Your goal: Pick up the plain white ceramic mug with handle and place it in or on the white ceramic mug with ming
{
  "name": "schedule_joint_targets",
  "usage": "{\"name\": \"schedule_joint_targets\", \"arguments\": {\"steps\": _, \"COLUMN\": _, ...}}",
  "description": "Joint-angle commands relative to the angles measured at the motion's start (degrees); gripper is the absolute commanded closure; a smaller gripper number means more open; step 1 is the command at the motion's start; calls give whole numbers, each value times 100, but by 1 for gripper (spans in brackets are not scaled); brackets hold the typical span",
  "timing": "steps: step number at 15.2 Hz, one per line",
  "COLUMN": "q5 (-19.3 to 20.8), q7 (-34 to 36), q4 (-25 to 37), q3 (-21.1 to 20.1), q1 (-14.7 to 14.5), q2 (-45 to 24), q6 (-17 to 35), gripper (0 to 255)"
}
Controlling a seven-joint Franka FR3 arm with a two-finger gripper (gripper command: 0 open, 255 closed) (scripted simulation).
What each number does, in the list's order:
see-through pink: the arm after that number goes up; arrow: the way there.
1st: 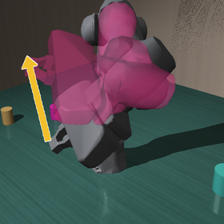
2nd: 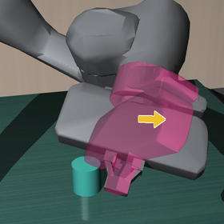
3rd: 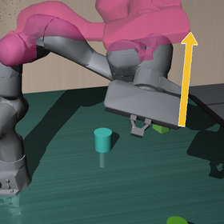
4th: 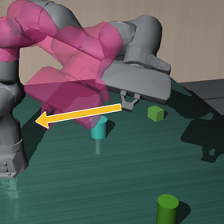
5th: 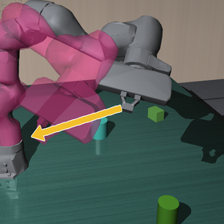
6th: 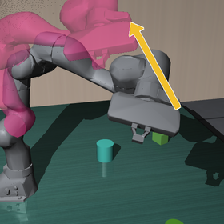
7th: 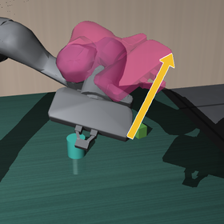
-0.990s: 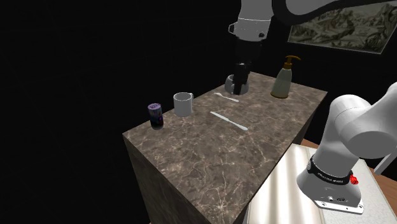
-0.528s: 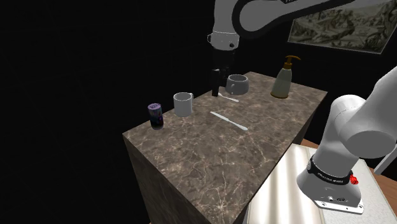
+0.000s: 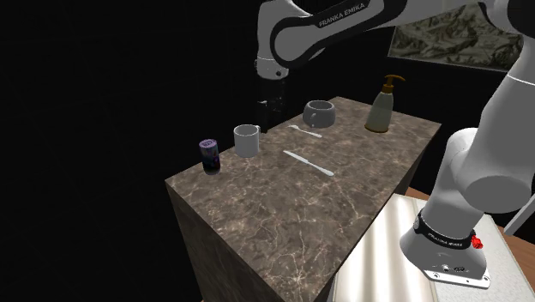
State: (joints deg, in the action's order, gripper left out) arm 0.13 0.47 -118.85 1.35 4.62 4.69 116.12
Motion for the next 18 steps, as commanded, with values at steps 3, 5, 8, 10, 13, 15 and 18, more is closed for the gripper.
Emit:
{"name": "schedule_joint_targets", "arguments": {"steps": 3, "q5": -28, "q7": -89, "q4": 737, "q3": 54, "q1": 48, "q2": -867, "q6": 111, "gripper": 0}}
{"name": "schedule_joint_targets", "arguments": {"steps": 5, "q5": -50, "q7": -149, "q4": 1163, "q3": 83, "q1": 84, "q2": -1320, "q6": 126, "gripper": 0}}
{"name": "schedule_joint_targets", "arguments": {"steps": 8, "q5": -89, "q7": -233, "q4": 1874, "q3": 116, "q1": 145, "q2": -2012, "q6": 92, "gripper": 0}}
{"name": "schedule_joint_targets", "arguments": {"steps": 10, "q5": -117, "q7": -284, "q4": 2403, "q3": 132, "q1": 189, "q2": -2489, "q6": 28, "gripper": 0}}
{"name": "schedule_joint_targets", "arguments": {"steps": 13, "q5": -145, "q7": -330, "q4": 2946, "q3": 140, "q1": 240, "q2": -3008, "q6": -8, "gripper": 0}}
{"name": "schedule_joint_targets", "arguments": {"steps": 15, "q5": -148, "q7": -332, "q4": 2869, "q3": 138, "q1": 240, "q2": -3060, "q6": 122, "gripper": 0}}
{"name": "schedule_joint_targets", "arguments": {"steps": 18, "q5": -153, "q7": -335, "q4": 2765, "q3": 135, "q1": 241, "q2": -3146, "q6": 312, "gripper": 0}}
